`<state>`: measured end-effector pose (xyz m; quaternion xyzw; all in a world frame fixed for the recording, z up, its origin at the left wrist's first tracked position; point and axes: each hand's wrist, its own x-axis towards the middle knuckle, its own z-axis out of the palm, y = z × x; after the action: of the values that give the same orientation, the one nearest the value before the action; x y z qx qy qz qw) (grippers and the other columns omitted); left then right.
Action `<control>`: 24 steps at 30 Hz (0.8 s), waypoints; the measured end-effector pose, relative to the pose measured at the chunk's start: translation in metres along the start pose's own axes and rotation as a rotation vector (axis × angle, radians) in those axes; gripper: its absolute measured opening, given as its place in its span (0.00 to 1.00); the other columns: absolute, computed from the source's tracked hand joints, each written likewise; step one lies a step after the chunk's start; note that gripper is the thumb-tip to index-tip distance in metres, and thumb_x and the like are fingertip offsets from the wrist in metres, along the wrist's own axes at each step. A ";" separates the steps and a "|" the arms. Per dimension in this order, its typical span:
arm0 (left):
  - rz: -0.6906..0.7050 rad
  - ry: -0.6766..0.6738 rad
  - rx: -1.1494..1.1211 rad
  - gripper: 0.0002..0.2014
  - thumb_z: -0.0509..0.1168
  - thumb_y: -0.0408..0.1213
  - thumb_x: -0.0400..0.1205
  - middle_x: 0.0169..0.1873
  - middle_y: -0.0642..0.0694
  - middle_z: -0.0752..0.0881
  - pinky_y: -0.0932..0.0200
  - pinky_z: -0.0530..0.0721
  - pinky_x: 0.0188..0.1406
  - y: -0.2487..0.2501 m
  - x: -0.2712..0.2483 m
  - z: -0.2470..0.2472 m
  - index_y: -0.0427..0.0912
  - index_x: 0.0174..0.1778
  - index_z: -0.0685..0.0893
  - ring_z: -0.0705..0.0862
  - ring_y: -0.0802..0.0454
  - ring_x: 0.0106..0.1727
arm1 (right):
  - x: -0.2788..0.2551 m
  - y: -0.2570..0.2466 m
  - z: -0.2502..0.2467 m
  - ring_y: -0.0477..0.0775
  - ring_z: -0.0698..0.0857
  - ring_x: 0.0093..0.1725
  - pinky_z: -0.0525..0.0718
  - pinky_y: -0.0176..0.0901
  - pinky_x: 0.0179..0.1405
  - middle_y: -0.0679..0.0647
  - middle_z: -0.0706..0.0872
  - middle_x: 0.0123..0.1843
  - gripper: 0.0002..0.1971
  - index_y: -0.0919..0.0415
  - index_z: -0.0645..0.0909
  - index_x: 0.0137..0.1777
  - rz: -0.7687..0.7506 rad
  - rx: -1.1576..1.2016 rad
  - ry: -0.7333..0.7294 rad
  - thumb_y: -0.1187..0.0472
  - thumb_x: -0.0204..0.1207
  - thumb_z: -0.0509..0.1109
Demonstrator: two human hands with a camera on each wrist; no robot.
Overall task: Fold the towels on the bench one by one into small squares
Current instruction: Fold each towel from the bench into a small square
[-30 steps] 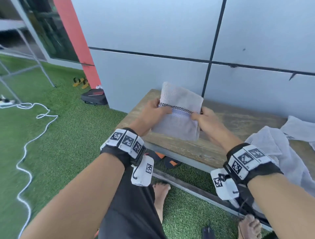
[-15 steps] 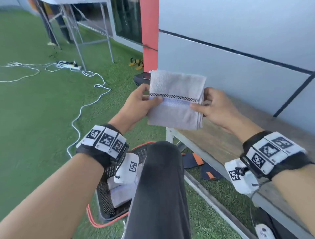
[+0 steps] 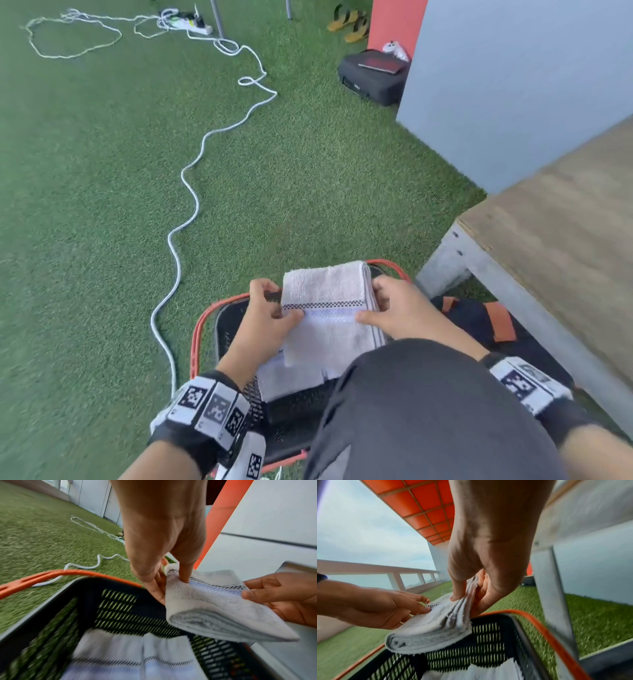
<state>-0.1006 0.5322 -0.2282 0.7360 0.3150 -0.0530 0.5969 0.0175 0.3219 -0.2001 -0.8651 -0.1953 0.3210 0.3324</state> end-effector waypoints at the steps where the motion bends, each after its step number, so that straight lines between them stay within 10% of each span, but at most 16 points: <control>1: -0.020 0.016 0.030 0.19 0.73 0.34 0.81 0.38 0.36 0.86 0.59 0.82 0.28 -0.015 0.004 0.000 0.50 0.58 0.69 0.83 0.55 0.29 | 0.009 0.004 0.015 0.44 0.87 0.48 0.83 0.39 0.46 0.39 0.86 0.48 0.21 0.47 0.74 0.57 0.028 -0.001 -0.026 0.54 0.71 0.82; 4: -0.101 0.023 0.196 0.06 0.69 0.31 0.83 0.34 0.48 0.83 0.67 0.69 0.17 -0.057 0.013 0.003 0.45 0.46 0.80 0.69 0.64 0.17 | 0.031 0.016 0.054 0.47 0.81 0.41 0.78 0.44 0.43 0.49 0.83 0.48 0.30 0.50 0.64 0.64 0.053 -0.045 -0.088 0.52 0.72 0.80; 7: -0.213 0.035 0.279 0.09 0.67 0.28 0.81 0.42 0.49 0.91 0.63 0.73 0.21 -0.088 0.021 0.004 0.44 0.37 0.87 0.76 0.54 0.25 | 0.045 0.025 0.081 0.49 0.73 0.36 0.75 0.49 0.39 0.51 0.72 0.43 0.27 0.49 0.57 0.61 0.050 -0.097 -0.197 0.56 0.77 0.75; 12: -0.339 0.049 0.355 0.11 0.65 0.29 0.82 0.53 0.55 0.82 0.67 0.85 0.30 -0.109 0.032 0.002 0.46 0.49 0.91 0.84 0.59 0.41 | 0.059 0.028 0.106 0.50 0.74 0.33 0.71 0.47 0.33 0.52 0.75 0.41 0.17 0.48 0.61 0.61 0.063 -0.149 -0.429 0.63 0.83 0.66; 19: -0.461 0.043 0.398 0.20 0.63 0.30 0.82 0.52 0.42 0.88 0.66 0.75 0.23 -0.122 0.038 0.004 0.40 0.70 0.83 0.82 0.52 0.32 | 0.075 0.029 0.128 0.58 0.74 0.78 0.73 0.48 0.73 0.56 0.69 0.83 0.30 0.54 0.60 0.86 0.137 -0.162 -0.567 0.59 0.85 0.64; 24: -0.473 0.010 0.413 0.25 0.63 0.32 0.83 0.55 0.41 0.87 0.66 0.73 0.21 -0.124 0.034 0.006 0.41 0.78 0.76 0.79 0.54 0.28 | 0.069 0.033 0.124 0.58 0.65 0.84 0.66 0.52 0.82 0.54 0.62 0.88 0.33 0.55 0.54 0.88 0.154 -0.153 -0.564 0.57 0.86 0.63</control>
<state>-0.1371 0.5510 -0.3507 0.7484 0.4629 -0.2497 0.4042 -0.0136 0.3927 -0.3238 -0.7766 -0.2371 0.5572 0.1737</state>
